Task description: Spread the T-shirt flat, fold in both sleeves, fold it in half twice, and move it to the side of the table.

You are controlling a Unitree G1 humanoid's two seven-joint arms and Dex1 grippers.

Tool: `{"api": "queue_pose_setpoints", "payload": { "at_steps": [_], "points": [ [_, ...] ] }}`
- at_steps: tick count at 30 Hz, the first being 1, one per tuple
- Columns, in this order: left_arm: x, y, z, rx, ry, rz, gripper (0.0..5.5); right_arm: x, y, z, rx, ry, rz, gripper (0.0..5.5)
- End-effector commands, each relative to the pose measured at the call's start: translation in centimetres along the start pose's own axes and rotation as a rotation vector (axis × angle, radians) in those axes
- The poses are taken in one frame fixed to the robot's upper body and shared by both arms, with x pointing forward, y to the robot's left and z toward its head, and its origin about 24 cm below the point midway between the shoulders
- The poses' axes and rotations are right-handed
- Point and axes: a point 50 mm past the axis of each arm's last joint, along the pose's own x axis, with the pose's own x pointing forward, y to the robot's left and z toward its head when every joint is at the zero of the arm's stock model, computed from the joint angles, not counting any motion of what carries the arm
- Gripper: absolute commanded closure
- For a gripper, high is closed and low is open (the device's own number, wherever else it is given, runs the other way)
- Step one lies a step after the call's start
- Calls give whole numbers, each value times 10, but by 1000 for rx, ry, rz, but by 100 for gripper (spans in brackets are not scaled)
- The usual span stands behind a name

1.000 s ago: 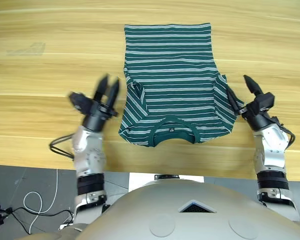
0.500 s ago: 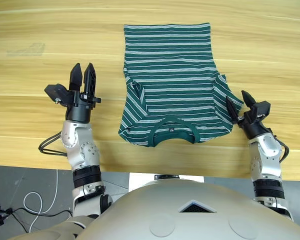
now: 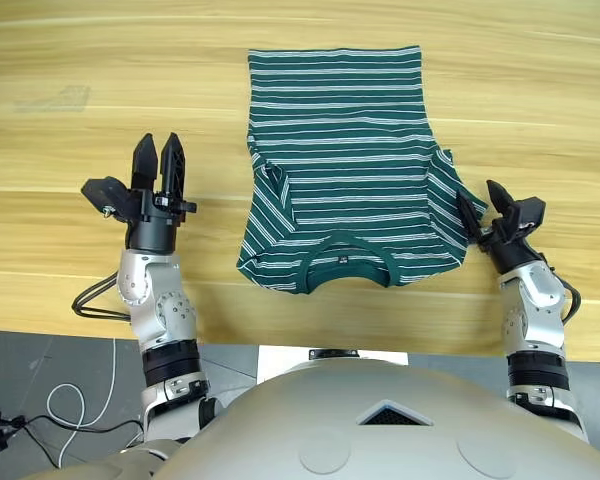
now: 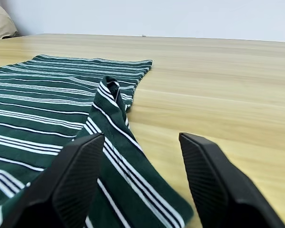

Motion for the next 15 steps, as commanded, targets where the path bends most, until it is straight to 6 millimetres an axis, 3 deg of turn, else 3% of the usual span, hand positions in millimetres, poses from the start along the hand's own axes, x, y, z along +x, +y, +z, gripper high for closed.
{"api": "queue_pose_setpoints", "payload": {
  "at_steps": [1, 9, 15],
  "points": [
    [0, -4, 4, 2, -8, -20, 324, 0, -2, -5, 42, 31, -11, 260],
    [1, -11, 10, 4, -23, -53, 324, -8, 0, -10, 105, 77, 8, 260],
    [1, -14, 18, 8, -36, -70, 324, -21, -5, 10, 263, 46, -8, 260]
  ]
}}
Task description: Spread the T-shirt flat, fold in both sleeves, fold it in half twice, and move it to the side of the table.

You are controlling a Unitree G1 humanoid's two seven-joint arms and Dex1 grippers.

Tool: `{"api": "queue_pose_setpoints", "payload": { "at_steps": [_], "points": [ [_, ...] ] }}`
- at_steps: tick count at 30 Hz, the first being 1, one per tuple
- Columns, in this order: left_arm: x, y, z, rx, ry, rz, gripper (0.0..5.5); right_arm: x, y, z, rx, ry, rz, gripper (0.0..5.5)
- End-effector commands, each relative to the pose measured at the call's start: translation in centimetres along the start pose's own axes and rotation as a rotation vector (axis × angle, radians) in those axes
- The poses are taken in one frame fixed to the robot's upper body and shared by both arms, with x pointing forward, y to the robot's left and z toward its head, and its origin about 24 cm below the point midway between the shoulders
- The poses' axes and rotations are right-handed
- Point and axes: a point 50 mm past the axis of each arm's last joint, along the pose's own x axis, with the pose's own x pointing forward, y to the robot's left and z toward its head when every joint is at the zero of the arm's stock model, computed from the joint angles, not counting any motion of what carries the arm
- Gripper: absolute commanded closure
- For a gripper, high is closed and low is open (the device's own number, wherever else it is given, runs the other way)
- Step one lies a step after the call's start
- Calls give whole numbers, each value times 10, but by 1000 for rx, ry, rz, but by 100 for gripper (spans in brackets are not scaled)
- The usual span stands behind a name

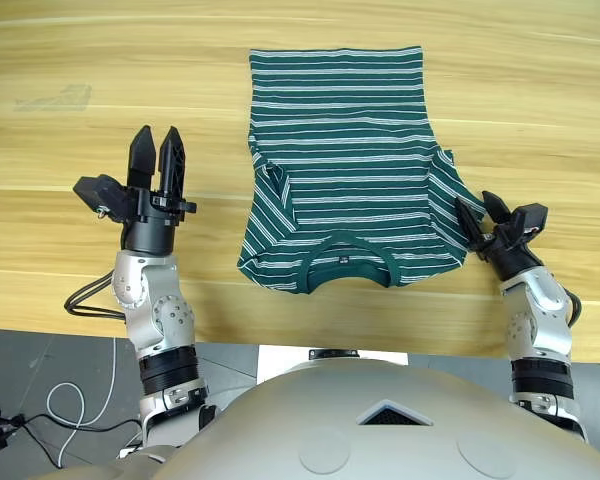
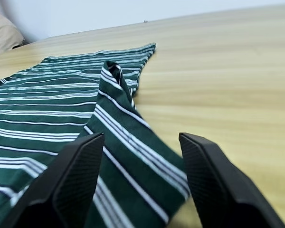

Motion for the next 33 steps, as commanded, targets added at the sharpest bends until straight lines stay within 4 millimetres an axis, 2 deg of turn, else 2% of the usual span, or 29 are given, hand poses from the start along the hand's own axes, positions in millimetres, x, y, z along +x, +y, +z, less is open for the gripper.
{"api": "queue_pose_setpoints", "payload": {
  "at_steps": [1, 6, 9, 12, 17, 22, 33],
  "points": [
    [-1, -3, 5, -3, -3, -12, 324, -10, -6, 18, 89, -30, -39, 260],
    [-7, -3, 8, -3, -8, 5, 324, -14, -4, 37, 46, -9, -75, 260],
    [-10, -3, 7, -8, -12, 20, 324, -5, -5, 46, 16, 7, -114, 260],
    [-11, -6, 7, -16, -16, 19, 324, 0, -8, 46, -26, 57, -139, 260],
    [-9, -13, 6, -32, -20, 7, 324, 11, -13, 36, -33, 133, -154, 260],
    [-5, -20, 5, -43, -18, -23, 324, 16, -13, 15, -17, 184, -136, 260],
    [4, -21, 7, -40, -24, -61, 324, -5, -20, -21, 54, 255, -159, 260]
  ]
}}
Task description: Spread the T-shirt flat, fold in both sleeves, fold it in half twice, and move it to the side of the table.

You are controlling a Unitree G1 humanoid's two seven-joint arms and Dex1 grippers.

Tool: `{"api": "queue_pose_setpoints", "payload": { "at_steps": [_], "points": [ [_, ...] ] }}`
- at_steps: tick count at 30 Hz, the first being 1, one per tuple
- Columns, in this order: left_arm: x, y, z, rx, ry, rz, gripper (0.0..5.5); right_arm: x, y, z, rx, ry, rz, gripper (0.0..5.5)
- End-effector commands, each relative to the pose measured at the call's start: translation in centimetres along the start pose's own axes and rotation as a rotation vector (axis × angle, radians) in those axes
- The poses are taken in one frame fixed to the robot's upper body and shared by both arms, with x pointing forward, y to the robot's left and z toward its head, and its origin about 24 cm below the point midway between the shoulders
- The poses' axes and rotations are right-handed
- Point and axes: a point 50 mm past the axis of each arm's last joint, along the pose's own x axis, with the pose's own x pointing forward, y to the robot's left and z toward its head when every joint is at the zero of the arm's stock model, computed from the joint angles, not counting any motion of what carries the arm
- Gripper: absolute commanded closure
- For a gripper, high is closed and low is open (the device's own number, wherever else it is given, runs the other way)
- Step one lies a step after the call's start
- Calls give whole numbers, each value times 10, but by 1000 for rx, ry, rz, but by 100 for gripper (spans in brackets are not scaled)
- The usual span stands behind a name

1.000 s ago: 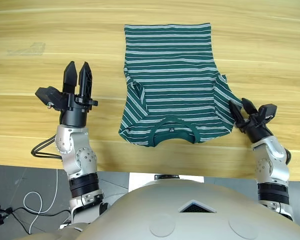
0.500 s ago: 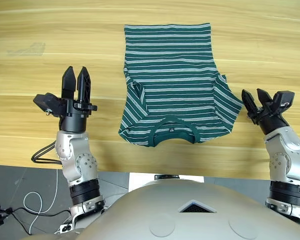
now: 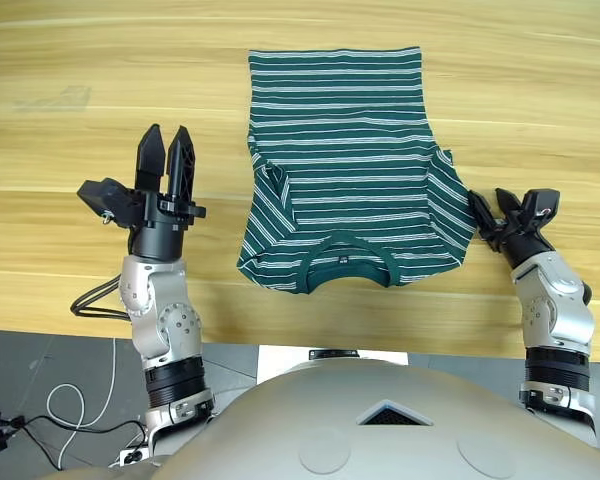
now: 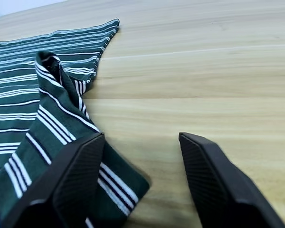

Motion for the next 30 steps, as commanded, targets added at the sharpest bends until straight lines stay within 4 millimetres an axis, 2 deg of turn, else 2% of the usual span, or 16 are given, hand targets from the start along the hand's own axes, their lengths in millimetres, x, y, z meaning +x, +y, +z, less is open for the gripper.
{"api": "queue_pose_setpoints", "payload": {
  "at_steps": [1, 9, 17, 24, 30],
  "points": [
    [5, -2, 1, 8, -1, -22, 324, -10, -3, -32, 40, 123, -19, 260],
    [11, -5, 1, 4, -9, -42, 324, -12, 1, -38, -8, 132, 2, 260],
    [18, -11, 0, -12, -17, -67, 316, -14, 9, -44, -151, 152, 33, 406],
    [21, -14, 0, -16, -23, -82, 316, -13, 10, -49, -190, 169, 30, 538],
    [21, -14, 0, -14, -23, -80, 316, -11, 12, -49, -198, 158, 40, 549]
  ]
}}
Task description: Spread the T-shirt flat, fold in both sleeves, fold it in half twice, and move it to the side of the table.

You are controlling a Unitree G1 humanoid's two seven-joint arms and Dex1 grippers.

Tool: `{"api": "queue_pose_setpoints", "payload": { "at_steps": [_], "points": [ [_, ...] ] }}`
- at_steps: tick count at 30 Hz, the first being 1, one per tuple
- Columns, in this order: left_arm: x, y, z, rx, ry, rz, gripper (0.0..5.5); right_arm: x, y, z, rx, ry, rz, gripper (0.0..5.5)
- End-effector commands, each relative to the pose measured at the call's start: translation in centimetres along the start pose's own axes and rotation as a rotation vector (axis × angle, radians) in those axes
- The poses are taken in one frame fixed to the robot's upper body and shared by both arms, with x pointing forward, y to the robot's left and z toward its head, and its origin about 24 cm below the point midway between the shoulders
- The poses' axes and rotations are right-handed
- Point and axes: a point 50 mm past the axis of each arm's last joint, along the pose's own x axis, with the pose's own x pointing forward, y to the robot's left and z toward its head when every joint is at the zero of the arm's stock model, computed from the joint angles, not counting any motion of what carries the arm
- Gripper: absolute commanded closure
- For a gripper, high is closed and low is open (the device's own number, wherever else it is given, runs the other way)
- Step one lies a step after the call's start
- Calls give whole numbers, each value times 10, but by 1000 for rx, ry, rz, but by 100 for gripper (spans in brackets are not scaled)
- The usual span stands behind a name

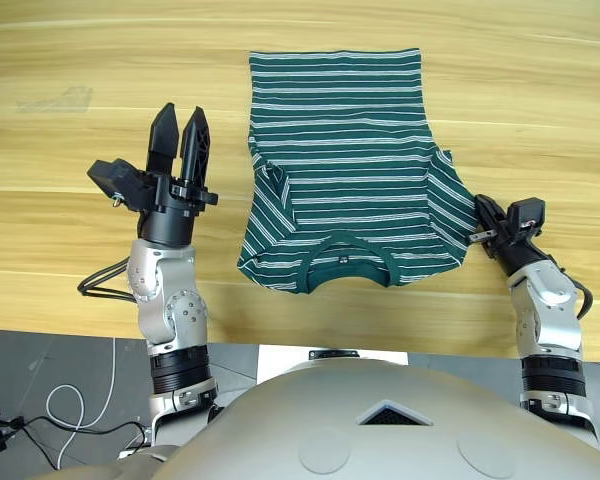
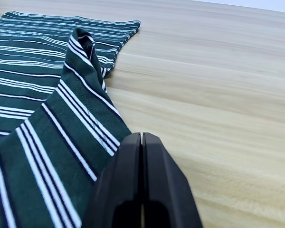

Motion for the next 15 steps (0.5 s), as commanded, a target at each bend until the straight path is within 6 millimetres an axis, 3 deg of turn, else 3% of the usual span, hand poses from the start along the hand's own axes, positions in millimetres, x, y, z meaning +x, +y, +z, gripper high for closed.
{"api": "queue_pose_setpoints", "payload": {
  "at_steps": [1, 8, 15],
  "points": [
    [5, -1, 1, 8, -2, -11, 316, -8, 13, -34, 38, 164, 22, 549],
    [7, 2, -2, 3, 4, 2, 316, -10, 15, 6, 132, -84, 102, 549],
    [2, 5, -11, -5, 32, 14, 316, -6, 33, 27, 127, -175, 203, 549]
  ]
}}
